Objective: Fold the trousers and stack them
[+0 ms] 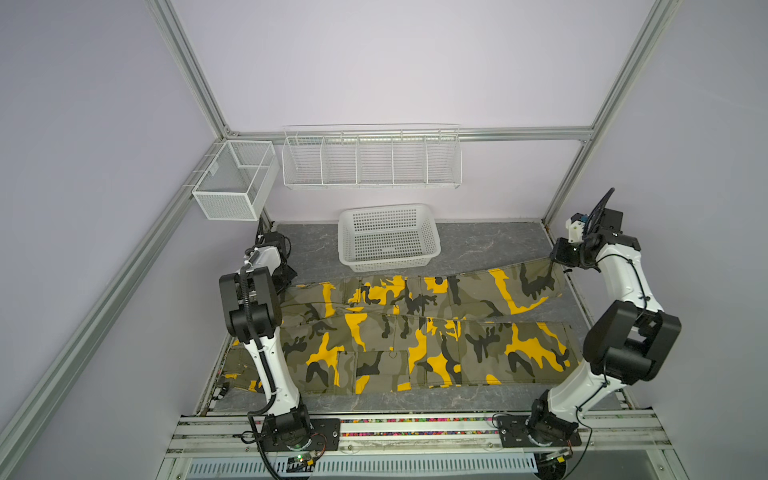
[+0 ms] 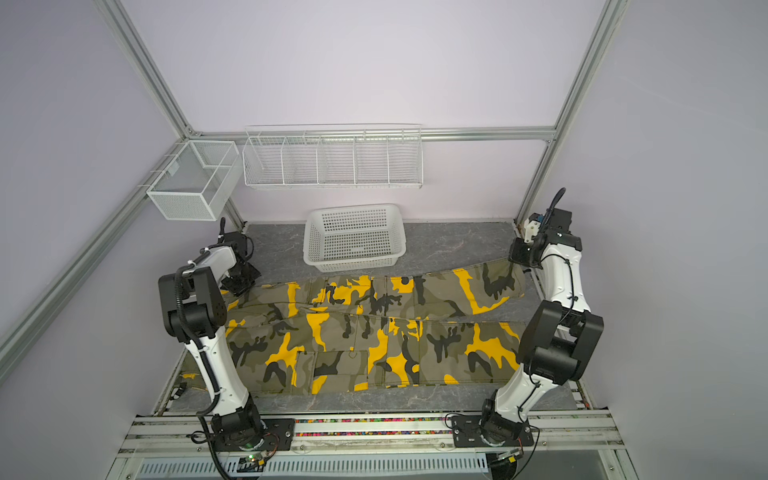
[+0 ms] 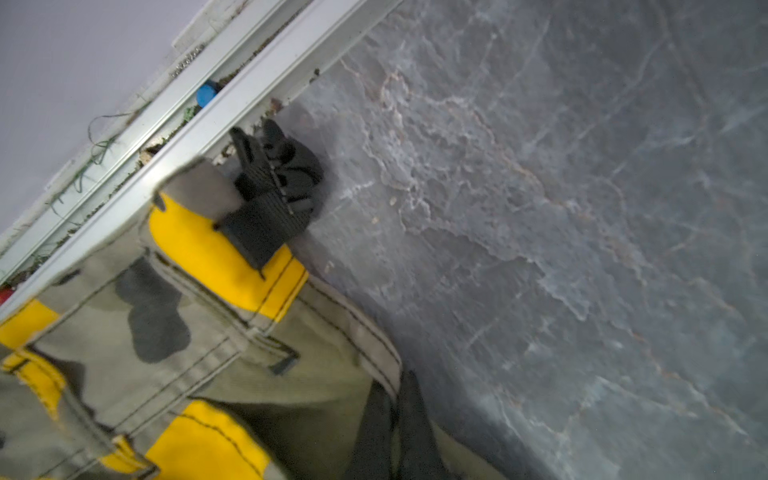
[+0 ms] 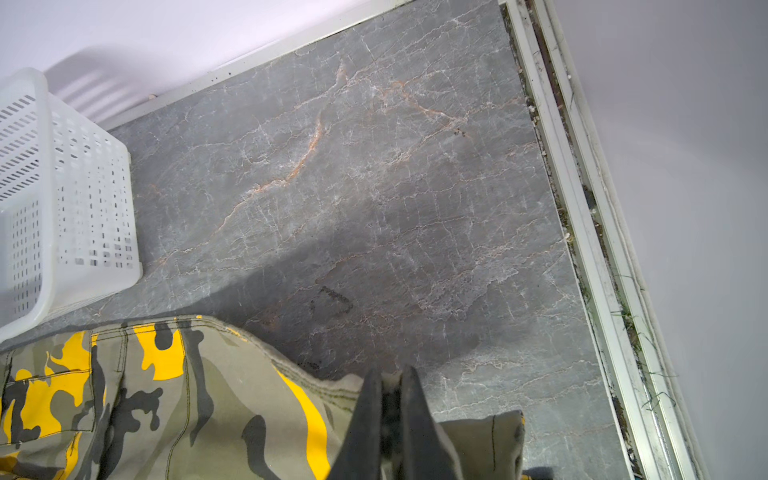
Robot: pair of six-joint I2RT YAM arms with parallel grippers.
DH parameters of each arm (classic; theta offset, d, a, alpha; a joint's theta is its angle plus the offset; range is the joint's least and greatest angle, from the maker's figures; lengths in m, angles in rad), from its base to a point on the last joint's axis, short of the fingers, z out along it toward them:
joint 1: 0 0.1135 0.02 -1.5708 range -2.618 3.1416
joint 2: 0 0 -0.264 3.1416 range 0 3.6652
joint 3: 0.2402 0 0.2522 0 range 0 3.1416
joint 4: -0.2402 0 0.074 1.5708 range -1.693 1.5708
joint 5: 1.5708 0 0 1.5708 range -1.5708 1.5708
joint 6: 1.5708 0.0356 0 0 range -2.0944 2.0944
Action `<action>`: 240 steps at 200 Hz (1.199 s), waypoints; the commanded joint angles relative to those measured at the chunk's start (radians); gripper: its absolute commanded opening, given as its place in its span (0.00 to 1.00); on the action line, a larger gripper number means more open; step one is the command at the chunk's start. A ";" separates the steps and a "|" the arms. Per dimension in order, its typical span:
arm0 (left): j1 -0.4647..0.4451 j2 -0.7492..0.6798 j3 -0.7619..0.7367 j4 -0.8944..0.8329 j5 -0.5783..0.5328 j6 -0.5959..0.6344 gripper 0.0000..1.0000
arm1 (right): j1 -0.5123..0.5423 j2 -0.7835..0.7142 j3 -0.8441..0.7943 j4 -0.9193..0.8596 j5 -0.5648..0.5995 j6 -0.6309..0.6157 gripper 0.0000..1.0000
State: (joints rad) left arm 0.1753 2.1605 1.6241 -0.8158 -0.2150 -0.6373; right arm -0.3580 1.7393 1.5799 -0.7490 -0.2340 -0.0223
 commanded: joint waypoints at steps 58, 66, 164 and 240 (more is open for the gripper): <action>0.007 -0.295 -0.061 -0.068 -0.025 -0.021 0.00 | -0.090 -0.201 -0.131 0.219 -0.055 0.062 0.06; 0.007 -0.341 -0.091 -0.060 -0.025 -0.030 0.00 | -0.103 -0.226 -0.165 0.255 -0.062 0.074 0.06; 0.006 -0.700 -0.372 0.031 -0.008 -0.123 0.00 | -0.183 -0.430 -0.474 0.551 -0.115 0.063 0.06; 0.013 -0.850 -0.486 0.272 -0.133 -0.134 0.00 | -0.186 -0.217 -0.528 0.805 -0.196 0.139 0.10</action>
State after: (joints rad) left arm 0.1768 1.2823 1.1419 -0.6765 -0.3096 -0.7532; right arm -0.5438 1.4082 1.0222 -0.0605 -0.3771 0.1066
